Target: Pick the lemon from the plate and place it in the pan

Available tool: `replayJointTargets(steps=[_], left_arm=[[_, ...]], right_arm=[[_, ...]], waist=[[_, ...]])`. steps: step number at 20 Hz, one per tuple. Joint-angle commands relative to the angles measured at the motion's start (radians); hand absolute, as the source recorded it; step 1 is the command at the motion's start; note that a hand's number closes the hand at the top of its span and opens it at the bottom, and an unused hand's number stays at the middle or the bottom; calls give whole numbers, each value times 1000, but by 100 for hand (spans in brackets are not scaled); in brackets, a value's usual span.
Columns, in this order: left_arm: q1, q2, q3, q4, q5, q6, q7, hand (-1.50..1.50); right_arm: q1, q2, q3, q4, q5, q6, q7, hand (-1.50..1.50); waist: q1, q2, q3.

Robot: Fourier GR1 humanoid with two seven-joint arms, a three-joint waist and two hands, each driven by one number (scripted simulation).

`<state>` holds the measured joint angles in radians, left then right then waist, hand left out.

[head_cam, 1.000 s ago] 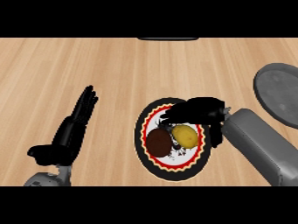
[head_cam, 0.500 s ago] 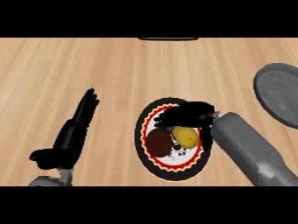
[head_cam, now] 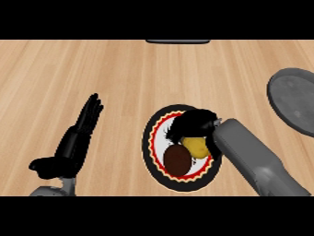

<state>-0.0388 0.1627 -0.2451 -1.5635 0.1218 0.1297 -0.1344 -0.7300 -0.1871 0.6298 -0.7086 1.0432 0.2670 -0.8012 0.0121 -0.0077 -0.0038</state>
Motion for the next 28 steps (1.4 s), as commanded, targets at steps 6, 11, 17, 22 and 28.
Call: replayJointTargets(steps=[6, 11, 17, 22, 28], left_arm=[[-32, 9, 72, 38, 12, -49, -2, 0], [18, -32, 16, -22, -29, -24, 17, 0], [39, -8, 56, -8, -27, -3, 21, 0], [63, -18, 72, -13, -29, 28, 14, 0], [75, -8, 65, -17, -23, 2, 9, 0]], right_arm=[[24, 31, -44, 120, 88, -159, -110, 150], [4, 58, -141, 77, 50, -199, -108, 150], [54, 12, -375, 47, -66, -252, 263, 150], [61, -53, -580, 47, -119, -407, 656, 150], [84, 5, -637, -203, -109, -586, 919, 150]], waist=[[-3, 10, 4], [-3, 8, 4], [-71, -10, 3], [-125, -29, -1], [-114, -33, -1]])
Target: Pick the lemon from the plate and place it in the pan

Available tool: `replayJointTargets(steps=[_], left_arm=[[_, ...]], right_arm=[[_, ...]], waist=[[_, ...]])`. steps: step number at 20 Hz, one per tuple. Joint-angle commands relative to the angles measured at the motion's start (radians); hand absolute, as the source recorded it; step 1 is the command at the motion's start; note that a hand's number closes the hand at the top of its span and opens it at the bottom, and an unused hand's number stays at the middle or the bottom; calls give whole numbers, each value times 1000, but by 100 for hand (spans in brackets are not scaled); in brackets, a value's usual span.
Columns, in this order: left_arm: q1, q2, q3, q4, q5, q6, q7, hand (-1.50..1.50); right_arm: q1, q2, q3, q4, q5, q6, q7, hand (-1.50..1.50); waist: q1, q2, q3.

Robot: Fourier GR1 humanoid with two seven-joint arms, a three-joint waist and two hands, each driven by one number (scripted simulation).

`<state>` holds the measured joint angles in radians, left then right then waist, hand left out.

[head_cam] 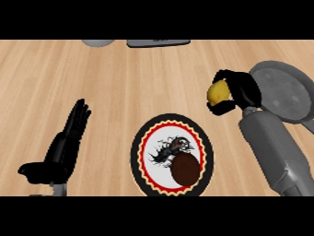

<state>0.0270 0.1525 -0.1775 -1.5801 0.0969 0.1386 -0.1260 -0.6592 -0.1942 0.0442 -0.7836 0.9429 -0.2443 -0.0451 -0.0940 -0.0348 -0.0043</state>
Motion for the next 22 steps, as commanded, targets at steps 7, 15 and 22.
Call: replayJointTargets(steps=[7, 15, 22], left_arm=[[-5, 12, 9, -1, 17, -39, -8, 0], [-30, -14, -20, -25, -8, -53, 14, 0], [-32, -38, -34, 42, -27, -72, -43, 0]], right_arm=[[163, 25, -90, -487, 11, -76, 442, 150], [306, -73, -262, -578, -108, -116, 377, 150], [197, -215, -368, -289, -57, -274, 238, 150]], waist=[[45, 18, 2], [92, 35, 5], [107, 42, 5]])
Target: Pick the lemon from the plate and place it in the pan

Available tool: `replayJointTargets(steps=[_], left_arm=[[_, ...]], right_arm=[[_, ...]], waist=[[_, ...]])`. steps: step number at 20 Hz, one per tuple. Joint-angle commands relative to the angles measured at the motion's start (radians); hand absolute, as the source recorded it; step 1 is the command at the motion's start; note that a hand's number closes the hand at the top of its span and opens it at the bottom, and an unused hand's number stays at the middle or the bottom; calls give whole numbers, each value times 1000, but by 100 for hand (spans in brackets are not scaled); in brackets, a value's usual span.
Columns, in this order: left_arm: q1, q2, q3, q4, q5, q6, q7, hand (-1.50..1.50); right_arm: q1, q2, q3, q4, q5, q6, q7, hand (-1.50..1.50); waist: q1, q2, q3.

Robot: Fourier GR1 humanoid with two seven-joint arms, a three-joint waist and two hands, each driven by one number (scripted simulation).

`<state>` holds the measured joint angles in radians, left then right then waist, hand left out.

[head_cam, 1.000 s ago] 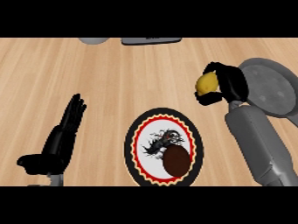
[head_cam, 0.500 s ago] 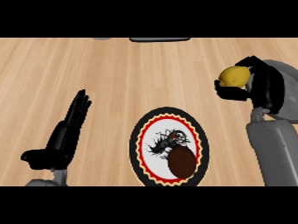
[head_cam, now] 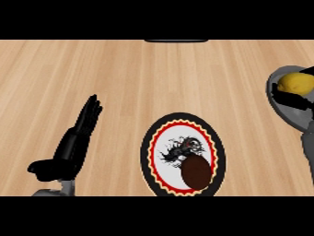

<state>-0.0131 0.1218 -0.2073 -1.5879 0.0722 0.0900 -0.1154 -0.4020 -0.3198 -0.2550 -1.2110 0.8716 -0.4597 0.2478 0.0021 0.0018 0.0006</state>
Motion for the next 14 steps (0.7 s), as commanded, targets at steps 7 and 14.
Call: replayJointTargets(steps=[7, 14], left_arm=[[-32, -5, 28, 26, 15, -30, -13, 0], [-2, 3, 11, -21, 13, -55, -8, 0]], right_arm=[[-148, -150, -233, 466, -187, -277, -373, 150], [-281, -287, -331, 759, -274, -256, -580, 150]], waist=[[25, 10, 2], [48, 16, 4]])
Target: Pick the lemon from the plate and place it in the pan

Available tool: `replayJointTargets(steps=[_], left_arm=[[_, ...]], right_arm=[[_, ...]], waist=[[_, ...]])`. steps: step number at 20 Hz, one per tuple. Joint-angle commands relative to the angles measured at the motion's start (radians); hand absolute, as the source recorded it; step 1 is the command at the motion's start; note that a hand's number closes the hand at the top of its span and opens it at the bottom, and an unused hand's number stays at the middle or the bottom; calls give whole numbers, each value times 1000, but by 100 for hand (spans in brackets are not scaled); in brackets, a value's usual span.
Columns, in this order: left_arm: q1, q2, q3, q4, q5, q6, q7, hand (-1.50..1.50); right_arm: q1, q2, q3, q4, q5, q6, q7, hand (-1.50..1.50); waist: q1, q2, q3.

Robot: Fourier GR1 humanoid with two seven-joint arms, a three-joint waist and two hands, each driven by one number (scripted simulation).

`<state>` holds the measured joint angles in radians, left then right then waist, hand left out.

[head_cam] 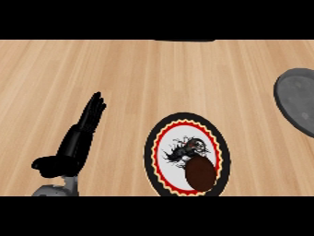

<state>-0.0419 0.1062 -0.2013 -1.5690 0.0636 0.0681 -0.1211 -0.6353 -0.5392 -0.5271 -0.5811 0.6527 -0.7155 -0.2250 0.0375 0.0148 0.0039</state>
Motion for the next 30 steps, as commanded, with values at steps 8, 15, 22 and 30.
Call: replayJointTargets(steps=[8, 15, 22, 30], left_arm=[[-25, -21, -33, -11, -14, -4, 24, 0], [-80, -9, 12, 20, 1, -13, 29, 0], [-17, -22, -8, 6, -5, -9, 16, 0], [-28, -15, 17, -7, -9, 2, 36, 0]], right_arm=[[-93, -111, 17, 345, 1, 419, 39, -150], [-122, -79, -64, 345, -77, 362, -120, -150], [-112, -143, -231, 342, -256, 464, -269, -150], [-7, -259, -320, 383, -386, 827, -353, -150]], waist=[[39, 17, 4], [26, 19, 5], [10, 8, 3], [-20, -5, 0]])
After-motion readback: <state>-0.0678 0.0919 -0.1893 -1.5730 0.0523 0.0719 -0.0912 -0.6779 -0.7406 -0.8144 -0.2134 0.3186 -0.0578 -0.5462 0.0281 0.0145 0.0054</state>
